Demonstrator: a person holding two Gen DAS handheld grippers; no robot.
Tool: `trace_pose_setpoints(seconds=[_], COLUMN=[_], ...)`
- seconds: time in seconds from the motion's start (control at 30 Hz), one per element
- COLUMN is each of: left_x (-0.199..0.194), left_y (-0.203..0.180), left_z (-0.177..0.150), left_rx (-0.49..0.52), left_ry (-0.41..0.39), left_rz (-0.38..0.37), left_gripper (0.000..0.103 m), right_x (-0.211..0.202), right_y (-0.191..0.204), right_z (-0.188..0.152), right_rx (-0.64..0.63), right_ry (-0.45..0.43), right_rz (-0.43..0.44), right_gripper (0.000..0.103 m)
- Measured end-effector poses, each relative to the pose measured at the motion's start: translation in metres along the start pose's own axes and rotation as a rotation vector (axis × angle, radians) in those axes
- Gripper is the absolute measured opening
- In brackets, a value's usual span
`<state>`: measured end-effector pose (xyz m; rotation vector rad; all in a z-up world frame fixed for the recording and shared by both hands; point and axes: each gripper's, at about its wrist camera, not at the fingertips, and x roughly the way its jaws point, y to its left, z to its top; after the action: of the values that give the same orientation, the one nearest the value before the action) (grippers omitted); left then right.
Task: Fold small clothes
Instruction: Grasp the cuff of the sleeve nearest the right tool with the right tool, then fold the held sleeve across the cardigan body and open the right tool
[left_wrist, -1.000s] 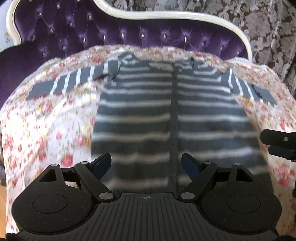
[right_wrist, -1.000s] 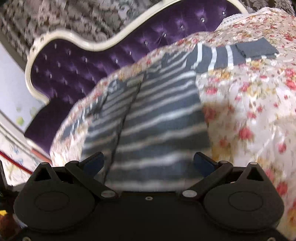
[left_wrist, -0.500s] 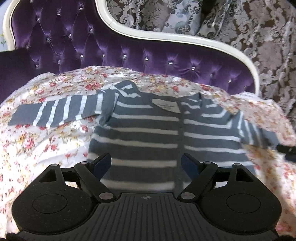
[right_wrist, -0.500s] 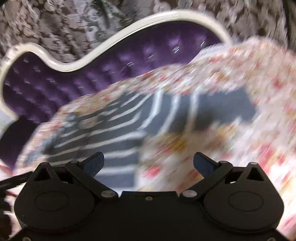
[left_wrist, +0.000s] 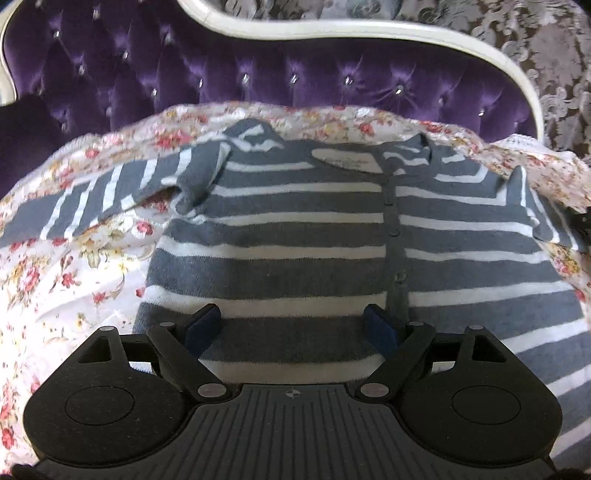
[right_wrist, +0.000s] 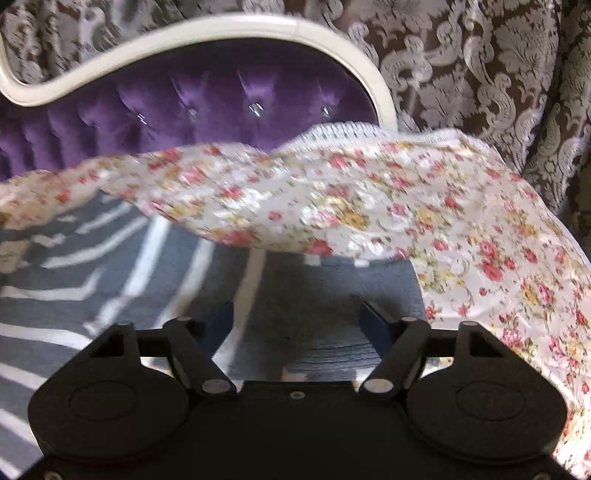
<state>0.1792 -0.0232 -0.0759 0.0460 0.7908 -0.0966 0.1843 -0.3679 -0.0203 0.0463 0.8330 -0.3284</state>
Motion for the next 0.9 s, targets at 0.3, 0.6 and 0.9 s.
trace_pose_setpoints(seconds=[0.3,0.6,0.9], left_x=[0.003,0.006,0.007], left_y=[0.002,0.000,0.000], left_z=[-0.009,-0.006,-0.008], left_rx=[0.024,0.022,0.015], left_ry=[-0.043,-0.023,-0.027], left_rz=[-0.011,-0.009,-0.004], left_gripper=[0.099,0.102,0.102], right_x=[-0.003,-0.039,-0.108], right_y=[-0.024,-0.044,0.042], right_z=[-0.003,0.030,0.093], right_rx=[0.058,0.222,0.162], right_ry=[-0.026,-0.032,-0.112], right_rz=[0.012,0.137,0.456], right_gripper=[0.011,0.009,0.009])
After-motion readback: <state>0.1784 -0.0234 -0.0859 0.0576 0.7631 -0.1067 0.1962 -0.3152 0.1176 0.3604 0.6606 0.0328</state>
